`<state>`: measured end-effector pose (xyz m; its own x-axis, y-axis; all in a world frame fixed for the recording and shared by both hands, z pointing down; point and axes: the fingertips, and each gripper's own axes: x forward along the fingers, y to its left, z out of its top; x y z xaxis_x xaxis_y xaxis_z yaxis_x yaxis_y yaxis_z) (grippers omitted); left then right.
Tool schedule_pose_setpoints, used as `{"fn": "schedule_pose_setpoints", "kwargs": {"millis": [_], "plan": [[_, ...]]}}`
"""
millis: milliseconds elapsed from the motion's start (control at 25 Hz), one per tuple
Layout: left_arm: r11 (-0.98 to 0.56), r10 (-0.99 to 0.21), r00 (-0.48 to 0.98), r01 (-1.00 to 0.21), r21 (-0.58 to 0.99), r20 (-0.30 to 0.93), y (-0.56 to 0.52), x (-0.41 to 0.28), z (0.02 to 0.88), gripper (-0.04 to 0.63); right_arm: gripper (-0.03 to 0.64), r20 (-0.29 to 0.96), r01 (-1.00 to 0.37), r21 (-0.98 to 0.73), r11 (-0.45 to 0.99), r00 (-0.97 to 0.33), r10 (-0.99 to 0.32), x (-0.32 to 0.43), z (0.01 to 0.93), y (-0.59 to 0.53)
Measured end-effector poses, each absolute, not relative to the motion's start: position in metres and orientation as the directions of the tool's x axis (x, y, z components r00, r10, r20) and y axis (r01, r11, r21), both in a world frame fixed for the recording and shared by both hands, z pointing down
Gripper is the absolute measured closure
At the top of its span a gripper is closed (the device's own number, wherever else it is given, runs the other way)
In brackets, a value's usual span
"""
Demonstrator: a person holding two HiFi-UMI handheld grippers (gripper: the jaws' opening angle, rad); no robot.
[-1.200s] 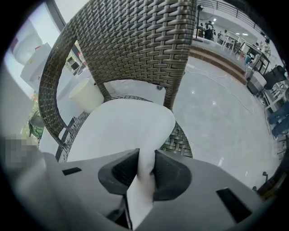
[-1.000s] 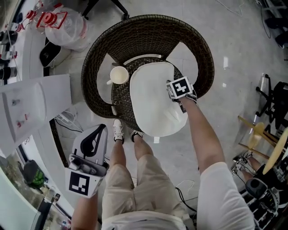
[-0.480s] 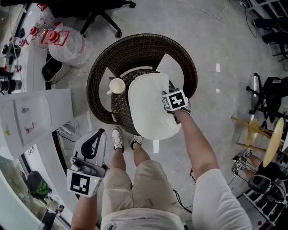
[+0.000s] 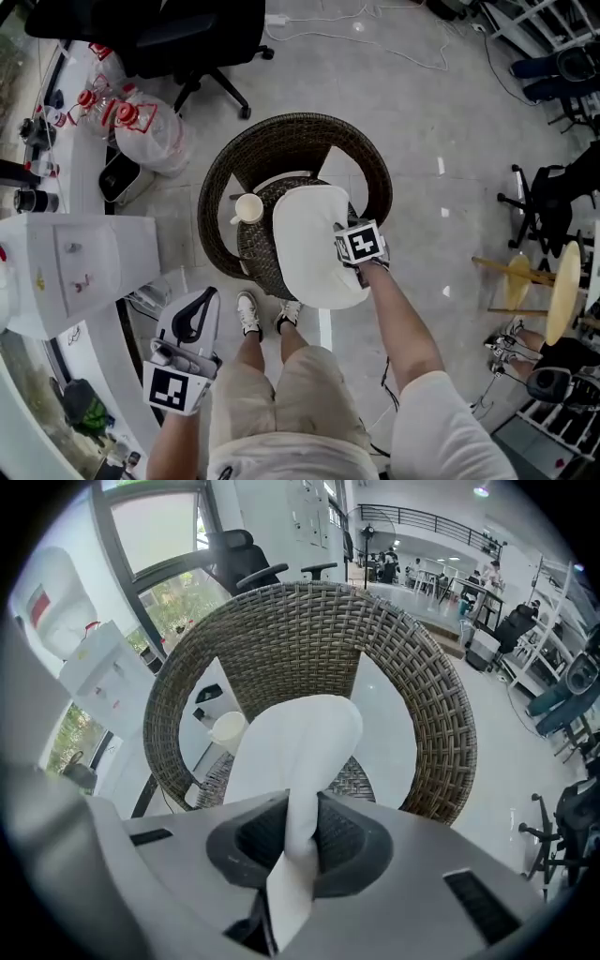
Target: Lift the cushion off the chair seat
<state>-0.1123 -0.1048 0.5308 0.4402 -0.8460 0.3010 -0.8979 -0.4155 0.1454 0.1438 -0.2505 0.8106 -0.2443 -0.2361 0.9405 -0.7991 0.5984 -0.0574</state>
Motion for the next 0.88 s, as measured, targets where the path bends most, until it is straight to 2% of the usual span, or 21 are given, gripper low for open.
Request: {"fn": "schedule_pose_setpoints", "kwargs": {"millis": [200, 360, 640, 880], "plan": [[-0.43, -0.843, 0.451, -0.892, 0.136, 0.292, -0.099, -0.118, 0.523, 0.58, 0.558, 0.929, -0.819, -0.053, 0.571, -0.25, -0.272, 0.143, 0.791, -0.247], [-0.435, -0.858, 0.455, -0.89, 0.135, 0.236, -0.104, -0.118, 0.51, 0.58, 0.558, 0.916, -0.848, -0.059, 0.527, -0.256, -0.31, 0.144, 0.77, -0.243], [-0.482, -0.836, 0.492, -0.87, 0.102, 0.245, -0.106, -0.115, 0.478, 0.58, 0.557, 0.889, -0.88, -0.057, 0.472, -0.26, -0.378, 0.152, 0.706, -0.228], [-0.461, -0.874, 0.465, -0.885, 0.063, 0.142, -0.115, -0.133, 0.434, 0.58, 0.557, 0.839, -0.902, -0.074, 0.426, -0.287, -0.463, 0.152, 0.645, -0.229]]}}
